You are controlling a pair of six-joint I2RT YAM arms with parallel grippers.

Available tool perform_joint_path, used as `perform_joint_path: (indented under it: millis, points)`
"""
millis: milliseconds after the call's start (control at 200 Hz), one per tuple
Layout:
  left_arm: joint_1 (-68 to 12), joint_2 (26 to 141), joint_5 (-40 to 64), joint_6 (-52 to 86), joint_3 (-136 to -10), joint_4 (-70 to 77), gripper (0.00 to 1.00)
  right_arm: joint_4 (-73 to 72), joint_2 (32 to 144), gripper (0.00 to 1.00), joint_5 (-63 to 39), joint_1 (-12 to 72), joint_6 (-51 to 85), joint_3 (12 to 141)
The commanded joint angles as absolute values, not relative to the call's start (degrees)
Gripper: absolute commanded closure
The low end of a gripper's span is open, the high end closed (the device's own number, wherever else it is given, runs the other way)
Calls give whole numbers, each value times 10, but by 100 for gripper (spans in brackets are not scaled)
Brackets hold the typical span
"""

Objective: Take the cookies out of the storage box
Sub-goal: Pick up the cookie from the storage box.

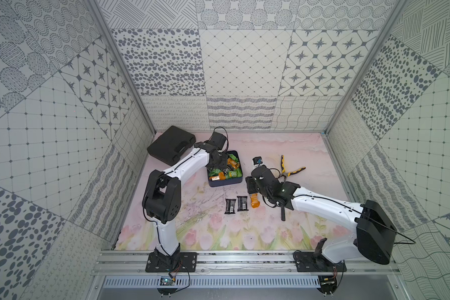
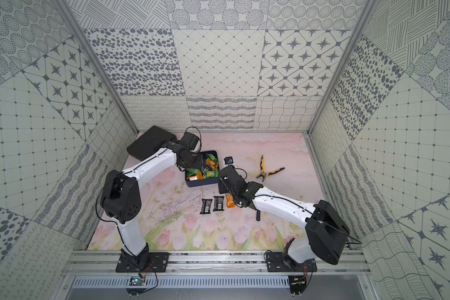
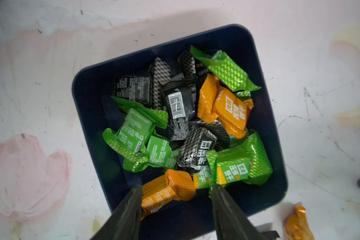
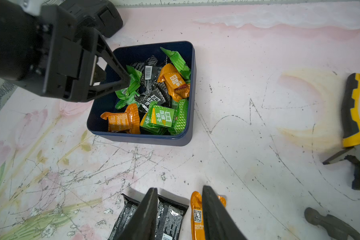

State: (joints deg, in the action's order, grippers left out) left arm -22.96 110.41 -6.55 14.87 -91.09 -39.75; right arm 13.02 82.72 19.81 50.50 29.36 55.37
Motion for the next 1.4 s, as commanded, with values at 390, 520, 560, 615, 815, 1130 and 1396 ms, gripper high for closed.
perform_joint_path:
  millis: [390,520,560,615,815,1130,1396]
  points:
    - [-222,1225,-197,-14,-1010,-465,40,125,819,61,197,497,300,545]
    - [-217,1246,-187,-18,-1025,-472,40,125,821,62,197,497,299,544]
    - [-216,1251,-184,-18,-1029,-474,40,125,820,62,198,496,299,544]
    - [-214,1258,-184,-18,-1034,-474,40,125,820,62,199,496,298,544]
    - [-204,1292,-177,-16,-1063,-483,39,126,820,62,201,495,298,545]
    - [-197,1327,-151,3,-1081,-508,34,129,822,63,206,493,299,549]
    - [-195,1329,-161,17,-1087,-519,49,129,825,64,207,493,301,550]
